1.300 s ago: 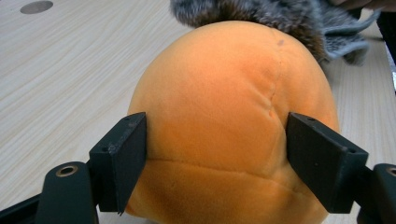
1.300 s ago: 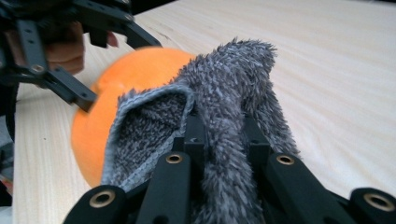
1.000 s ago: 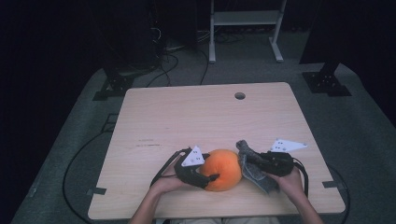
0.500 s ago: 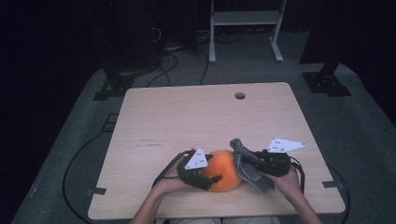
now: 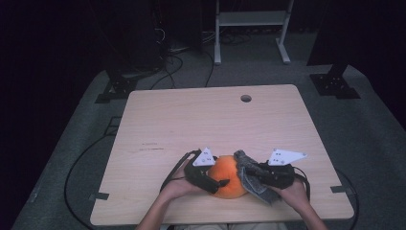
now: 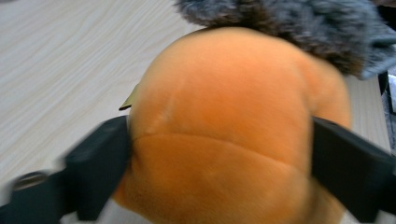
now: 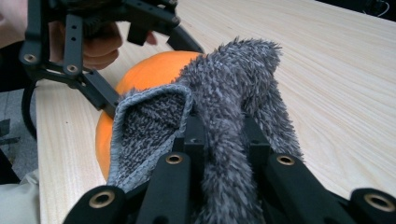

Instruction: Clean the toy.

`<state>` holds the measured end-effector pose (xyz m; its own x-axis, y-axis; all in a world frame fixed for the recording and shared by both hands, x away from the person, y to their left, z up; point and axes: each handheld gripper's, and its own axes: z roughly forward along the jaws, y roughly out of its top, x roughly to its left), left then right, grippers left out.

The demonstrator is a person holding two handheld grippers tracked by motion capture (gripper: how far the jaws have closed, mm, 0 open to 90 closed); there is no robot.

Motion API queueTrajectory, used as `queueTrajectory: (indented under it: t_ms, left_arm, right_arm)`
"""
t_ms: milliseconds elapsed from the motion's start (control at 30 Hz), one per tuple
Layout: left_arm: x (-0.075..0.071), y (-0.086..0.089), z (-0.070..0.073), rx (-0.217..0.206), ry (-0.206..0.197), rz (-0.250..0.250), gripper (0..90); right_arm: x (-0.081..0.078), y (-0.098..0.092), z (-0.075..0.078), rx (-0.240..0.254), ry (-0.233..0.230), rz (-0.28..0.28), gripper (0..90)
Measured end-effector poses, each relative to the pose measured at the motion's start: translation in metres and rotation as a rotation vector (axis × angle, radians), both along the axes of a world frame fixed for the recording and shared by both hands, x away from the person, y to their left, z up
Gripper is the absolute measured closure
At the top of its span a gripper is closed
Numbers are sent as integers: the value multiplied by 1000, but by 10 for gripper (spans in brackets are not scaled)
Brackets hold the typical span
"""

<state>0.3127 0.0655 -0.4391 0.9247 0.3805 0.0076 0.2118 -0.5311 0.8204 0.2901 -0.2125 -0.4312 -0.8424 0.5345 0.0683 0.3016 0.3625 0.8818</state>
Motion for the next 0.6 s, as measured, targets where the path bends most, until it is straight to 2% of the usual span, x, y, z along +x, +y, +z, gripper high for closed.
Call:
queueTrajectory:
  t_ms: [33,100,167,200,267,300,367,433,467,533,600]
  left_arm:
    - [-2,-1,2,7,-23,1,229]
    - [-9,-3,5,0,-101,-6,326]
    - [-13,-5,10,-10,-168,-23,347]
    - [-16,-6,12,-6,-223,-22,351]
    - [-21,-12,12,50,-361,-30,350]
    - [-23,-15,12,60,-398,-48,346]
    - [-26,-18,11,44,-386,-80,312]
    - [-24,-17,12,33,-344,-68,229]
    - [-21,-15,12,26,-309,-63,187]
    - [-15,-9,12,-19,-230,-48,119]
    - [-12,-6,12,-51,-186,-25,86]
  right_arm:
    - [0,-1,0,3,0,-6,762]
    - [-1,-3,2,10,-3,-24,763]
    - [-4,-4,8,2,-23,-30,763]
    - [-6,-5,12,1,-39,-34,763]
    - [-9,-6,21,21,-84,-48,763]
    - [-11,-4,25,40,-105,-44,763]
    - [-12,5,31,39,-142,-25,764]
    - [-9,15,27,-6,-141,-11,764]
    - [-8,17,20,-16,-133,-13,764]
    - [-6,17,11,5,-98,-1,764]
    - [-8,16,11,-2,-107,-2,764]
